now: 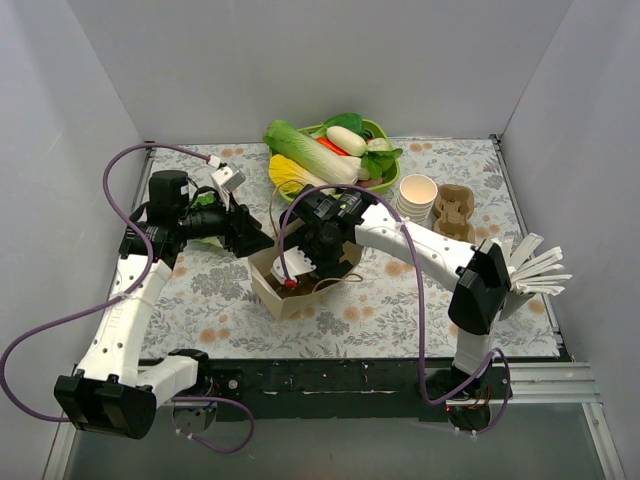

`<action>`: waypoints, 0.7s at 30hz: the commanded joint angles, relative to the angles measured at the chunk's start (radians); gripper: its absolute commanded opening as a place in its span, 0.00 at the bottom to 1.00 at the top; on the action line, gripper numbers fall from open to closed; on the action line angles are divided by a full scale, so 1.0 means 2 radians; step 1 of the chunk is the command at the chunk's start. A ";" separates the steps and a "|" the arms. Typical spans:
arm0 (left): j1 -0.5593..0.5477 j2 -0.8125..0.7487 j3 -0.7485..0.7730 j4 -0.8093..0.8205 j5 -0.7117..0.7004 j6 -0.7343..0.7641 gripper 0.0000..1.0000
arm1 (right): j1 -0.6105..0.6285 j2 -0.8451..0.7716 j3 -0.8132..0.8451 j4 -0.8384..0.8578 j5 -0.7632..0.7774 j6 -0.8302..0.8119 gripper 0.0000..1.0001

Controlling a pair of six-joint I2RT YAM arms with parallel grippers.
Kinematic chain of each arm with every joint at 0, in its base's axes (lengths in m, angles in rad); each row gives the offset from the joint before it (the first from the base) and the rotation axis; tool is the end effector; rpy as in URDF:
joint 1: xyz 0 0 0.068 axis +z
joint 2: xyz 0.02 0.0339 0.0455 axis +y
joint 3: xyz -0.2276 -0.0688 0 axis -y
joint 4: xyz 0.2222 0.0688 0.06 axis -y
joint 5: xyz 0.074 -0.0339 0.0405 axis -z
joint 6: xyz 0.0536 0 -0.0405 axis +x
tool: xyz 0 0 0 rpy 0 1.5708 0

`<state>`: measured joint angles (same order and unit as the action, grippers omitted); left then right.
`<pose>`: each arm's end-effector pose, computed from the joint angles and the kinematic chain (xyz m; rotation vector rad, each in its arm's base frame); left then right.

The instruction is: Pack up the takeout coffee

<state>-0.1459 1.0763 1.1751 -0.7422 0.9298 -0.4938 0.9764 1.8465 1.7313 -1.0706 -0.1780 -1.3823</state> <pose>0.2035 -0.0733 0.3318 0.1607 2.2344 -1.3762 0.1922 0.3012 0.2491 -2.5385 0.9965 0.1312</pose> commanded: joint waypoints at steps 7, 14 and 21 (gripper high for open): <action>0.000 0.009 -0.020 0.042 0.013 -0.003 0.63 | -0.001 -0.044 0.006 0.001 -0.010 0.045 0.97; -0.001 0.023 -0.025 0.053 0.018 -0.011 0.62 | -0.001 -0.063 0.018 0.016 -0.018 0.078 0.96; -0.001 0.031 -0.025 0.060 0.016 -0.015 0.62 | -0.001 -0.089 0.009 0.036 -0.018 0.105 0.96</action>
<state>-0.1459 1.1381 1.1336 -0.6445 0.9493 -0.5220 0.9764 1.7344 1.7313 -1.0401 -0.1909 -1.2247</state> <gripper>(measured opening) 0.621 0.963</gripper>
